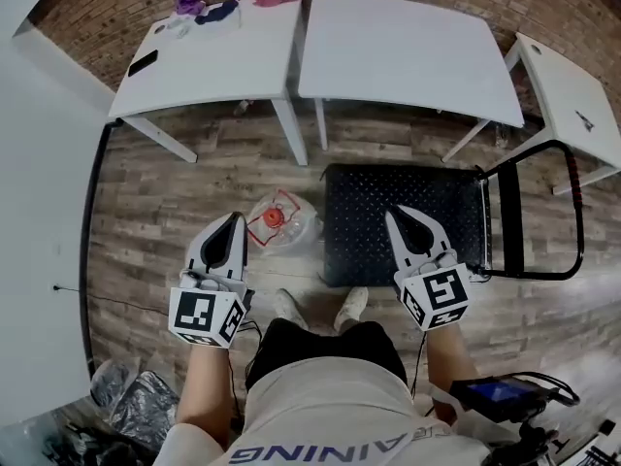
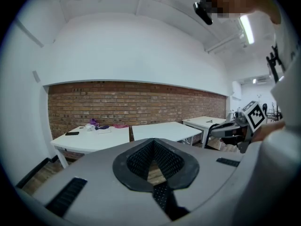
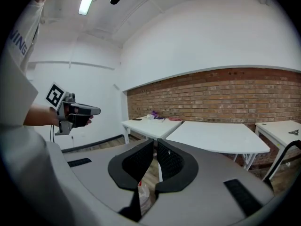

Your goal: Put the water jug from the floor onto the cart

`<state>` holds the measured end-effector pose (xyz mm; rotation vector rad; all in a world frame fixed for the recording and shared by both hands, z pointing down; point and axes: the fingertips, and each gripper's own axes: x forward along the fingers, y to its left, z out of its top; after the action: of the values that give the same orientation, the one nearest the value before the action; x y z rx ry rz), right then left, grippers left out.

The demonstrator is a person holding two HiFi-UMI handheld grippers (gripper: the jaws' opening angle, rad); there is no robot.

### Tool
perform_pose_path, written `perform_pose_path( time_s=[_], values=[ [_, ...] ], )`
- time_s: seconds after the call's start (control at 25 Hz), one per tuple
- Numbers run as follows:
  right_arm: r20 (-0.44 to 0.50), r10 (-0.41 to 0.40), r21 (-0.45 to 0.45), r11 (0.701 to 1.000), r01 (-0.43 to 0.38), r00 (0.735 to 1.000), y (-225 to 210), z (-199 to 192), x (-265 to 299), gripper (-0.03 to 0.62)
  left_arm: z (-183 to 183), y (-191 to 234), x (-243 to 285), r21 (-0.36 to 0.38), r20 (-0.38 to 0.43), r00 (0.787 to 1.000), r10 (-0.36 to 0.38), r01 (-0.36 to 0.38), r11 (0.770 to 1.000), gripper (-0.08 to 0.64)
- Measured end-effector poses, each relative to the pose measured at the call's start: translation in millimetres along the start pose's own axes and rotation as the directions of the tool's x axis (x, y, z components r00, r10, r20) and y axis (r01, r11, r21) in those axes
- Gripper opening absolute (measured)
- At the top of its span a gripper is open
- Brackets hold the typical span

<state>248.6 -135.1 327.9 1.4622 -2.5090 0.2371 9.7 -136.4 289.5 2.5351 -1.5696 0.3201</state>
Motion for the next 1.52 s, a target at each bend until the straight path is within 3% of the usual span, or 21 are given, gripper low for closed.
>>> perform_pose_path(
  time_s=[0.24,0.4,0.68,0.88,1.12,1.28,1.52],
  values=[
    [-0.069,0.039,-0.015,0.999,-0.040,0.997,12,-45,47,0.011,-35,11,7,-0.019,-0.034,0.999,0.001,-0.002,1.000,0.002],
    [-0.112,0.076,-0.028,0.996,-0.080,0.991,31,-69,98,0.027,-62,40,13,-0.034,-0.060,0.998,0.011,-0.013,0.999,0.002],
    [-0.208,0.196,-0.059,0.975,-0.213,0.958,83,-123,181,0.100,-116,74,4,-0.053,-0.142,0.989,0.044,-0.052,0.997,0.002],
    [-0.282,0.273,-0.063,0.951,-0.302,0.920,123,-177,239,0.162,-162,102,2,-0.098,-0.188,0.980,0.063,-0.082,0.992,0.002],
    [-0.394,0.361,-0.089,0.901,-0.426,0.845,179,-266,298,0.286,-217,122,5,-0.127,-0.231,0.970,0.074,-0.106,0.986,0.002],
    [-0.464,0.377,-0.103,0.876,-0.472,0.801,204,-328,331,0.320,-256,128,-2,-0.158,-0.279,0.958,0.069,-0.117,0.980,0.002],
    [-0.543,0.361,-0.130,0.856,-0.501,0.758,220,-392,354,0.345,-294,137,-17,-0.192,-0.331,0.941,0.070,-0.140,0.971,0.000]
  ],
)
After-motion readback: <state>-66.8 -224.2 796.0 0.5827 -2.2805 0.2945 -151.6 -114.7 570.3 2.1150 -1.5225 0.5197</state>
